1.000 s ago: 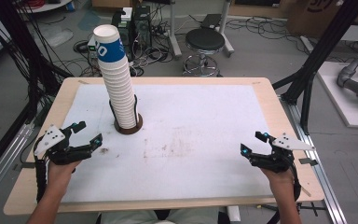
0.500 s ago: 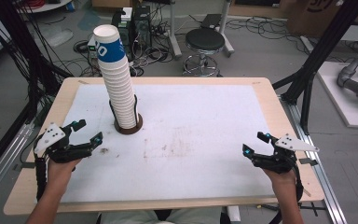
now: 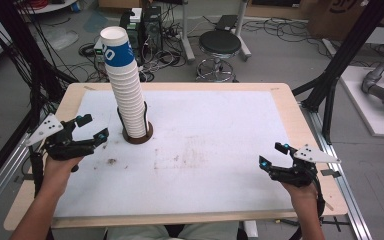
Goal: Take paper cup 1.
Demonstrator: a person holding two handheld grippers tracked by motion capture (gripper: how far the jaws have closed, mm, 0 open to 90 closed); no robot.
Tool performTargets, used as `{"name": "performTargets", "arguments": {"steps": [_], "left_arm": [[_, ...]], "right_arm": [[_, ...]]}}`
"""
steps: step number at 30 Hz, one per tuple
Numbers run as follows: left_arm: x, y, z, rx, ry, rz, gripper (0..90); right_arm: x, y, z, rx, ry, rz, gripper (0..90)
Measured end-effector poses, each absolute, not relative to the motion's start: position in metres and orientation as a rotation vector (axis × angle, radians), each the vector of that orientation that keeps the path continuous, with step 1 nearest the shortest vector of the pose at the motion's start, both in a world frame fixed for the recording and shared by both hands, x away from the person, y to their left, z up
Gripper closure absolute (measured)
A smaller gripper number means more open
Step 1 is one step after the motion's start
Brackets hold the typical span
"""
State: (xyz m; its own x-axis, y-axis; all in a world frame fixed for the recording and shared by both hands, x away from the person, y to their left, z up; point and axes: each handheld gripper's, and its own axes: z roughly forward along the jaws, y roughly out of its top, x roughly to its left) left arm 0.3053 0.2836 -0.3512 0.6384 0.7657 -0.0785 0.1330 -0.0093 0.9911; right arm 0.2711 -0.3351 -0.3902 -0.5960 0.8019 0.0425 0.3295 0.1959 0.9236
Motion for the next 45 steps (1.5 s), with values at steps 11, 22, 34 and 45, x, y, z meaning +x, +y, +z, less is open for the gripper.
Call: {"name": "performTargets", "arguments": {"steps": [11,22,34,45], "left_arm": [[0.322,0.281,-0.297,1.566,0.73,0.562,16.3],[0.338,0.271,-0.262,1.591,0.709,0.525,16.3],[0.358,0.269,-0.229,1.614,0.724,0.521,16.3],[0.372,0.265,-0.204,1.636,0.724,0.527,16.3]], "right_arm": [[0.271,-0.333,-0.389,1.04,2.032,1.388,20.5],[0.272,-0.333,-0.389,1.044,2.037,1.389,20.5],[0.273,-0.333,-0.39,1.042,2.04,1.393,20.5],[0.274,-0.333,-0.391,1.038,2.043,1.395,20.5]]}}
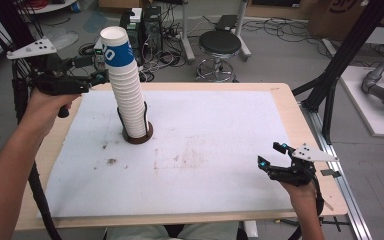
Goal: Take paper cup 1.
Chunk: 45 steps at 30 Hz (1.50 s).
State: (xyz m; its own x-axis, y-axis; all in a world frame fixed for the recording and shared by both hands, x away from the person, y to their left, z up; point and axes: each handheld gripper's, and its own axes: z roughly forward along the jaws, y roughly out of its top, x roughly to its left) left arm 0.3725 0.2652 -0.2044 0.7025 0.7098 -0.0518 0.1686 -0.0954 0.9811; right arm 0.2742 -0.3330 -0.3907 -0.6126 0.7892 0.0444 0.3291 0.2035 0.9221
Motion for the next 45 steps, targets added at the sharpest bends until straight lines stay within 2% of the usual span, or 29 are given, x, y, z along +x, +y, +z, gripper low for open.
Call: {"name": "performTargets", "arguments": {"steps": [15,26,29,31,45], "left_arm": [[0.409,0.249,-0.169,1.666,0.762,0.536,16.3],[0.429,0.229,-0.162,1.706,0.798,0.543,16.4],[0.433,0.226,-0.162,1.709,0.796,0.539,19.9],[0.433,0.224,-0.162,1.713,0.791,0.551,27.4],[0.426,0.228,-0.137,1.675,0.771,0.553,29.2]], "right_arm": [[0.275,-0.334,-0.392,1.049,2.048,1.397,20.5],[0.274,-0.336,-0.392,1.053,2.045,1.4,20.5],[0.274,-0.337,-0.392,1.048,2.041,1.399,20.5],[0.274,-0.338,-0.392,1.055,2.04,1.401,20.5],[0.274,-0.337,-0.391,1.051,2.041,1.401,20.5]]}}
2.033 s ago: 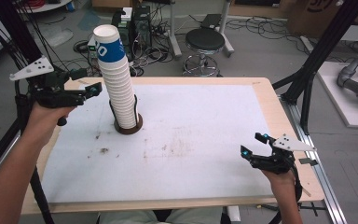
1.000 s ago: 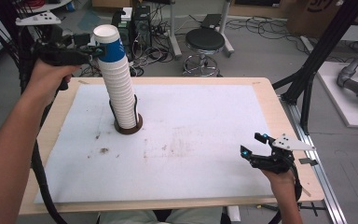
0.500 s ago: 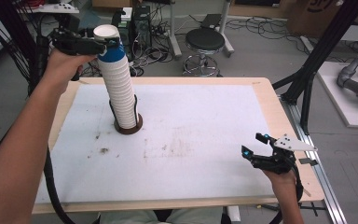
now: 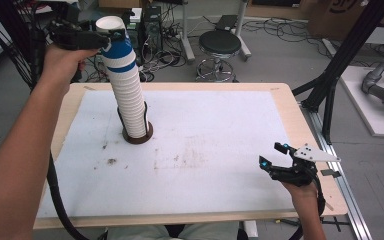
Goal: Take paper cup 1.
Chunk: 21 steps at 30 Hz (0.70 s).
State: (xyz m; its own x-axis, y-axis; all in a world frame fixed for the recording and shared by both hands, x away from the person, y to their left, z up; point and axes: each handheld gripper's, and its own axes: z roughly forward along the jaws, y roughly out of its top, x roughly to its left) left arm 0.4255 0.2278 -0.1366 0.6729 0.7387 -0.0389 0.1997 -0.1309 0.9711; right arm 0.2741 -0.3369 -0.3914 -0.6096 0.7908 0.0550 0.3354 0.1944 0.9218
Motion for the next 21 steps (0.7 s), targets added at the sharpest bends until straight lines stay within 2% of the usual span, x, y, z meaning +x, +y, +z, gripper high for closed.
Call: {"name": "performTargets", "arguments": {"steps": [12,21], "left_arm": [[0.406,0.247,-0.103,1.547,0.731,0.556,29.3],[0.387,0.267,-0.092,1.518,0.703,0.572,29.4]], "right_arm": [[0.274,-0.336,-0.391,1.045,2.044,1.405,20.5],[0.274,-0.335,-0.391,1.045,2.046,1.405,20.5]]}}
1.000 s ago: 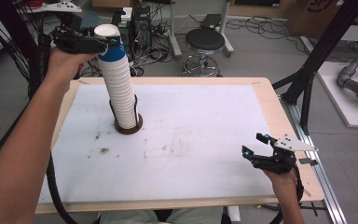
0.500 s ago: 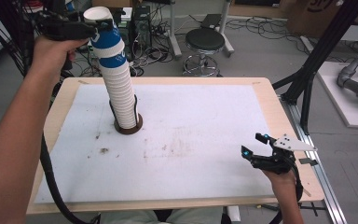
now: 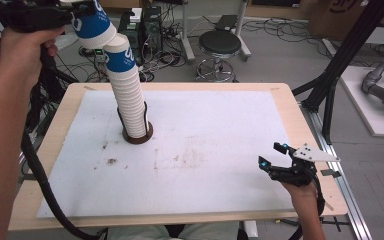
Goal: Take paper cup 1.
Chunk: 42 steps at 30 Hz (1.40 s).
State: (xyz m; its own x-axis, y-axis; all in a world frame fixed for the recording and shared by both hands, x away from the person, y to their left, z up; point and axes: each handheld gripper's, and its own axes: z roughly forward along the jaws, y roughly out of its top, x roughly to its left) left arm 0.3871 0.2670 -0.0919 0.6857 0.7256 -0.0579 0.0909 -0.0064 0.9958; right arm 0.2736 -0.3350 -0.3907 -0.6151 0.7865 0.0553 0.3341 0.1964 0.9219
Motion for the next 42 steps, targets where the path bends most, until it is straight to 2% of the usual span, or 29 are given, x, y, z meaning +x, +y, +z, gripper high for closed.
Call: {"name": "performTargets", "arguments": {"steps": [19,31,42], "left_arm": [[0.337,0.282,-0.113,1.593,0.599,0.546,29.4],[0.313,0.263,-0.166,1.657,0.491,0.417,29.3],[0.316,0.225,-0.223,1.686,0.417,0.373,29.3]], "right_arm": [[0.274,-0.331,-0.39,1.042,2.051,1.404,20.5],[0.276,-0.326,-0.39,1.022,2.063,1.401,20.5],[0.277,-0.322,-0.39,1.008,2.087,1.4,20.5]]}}
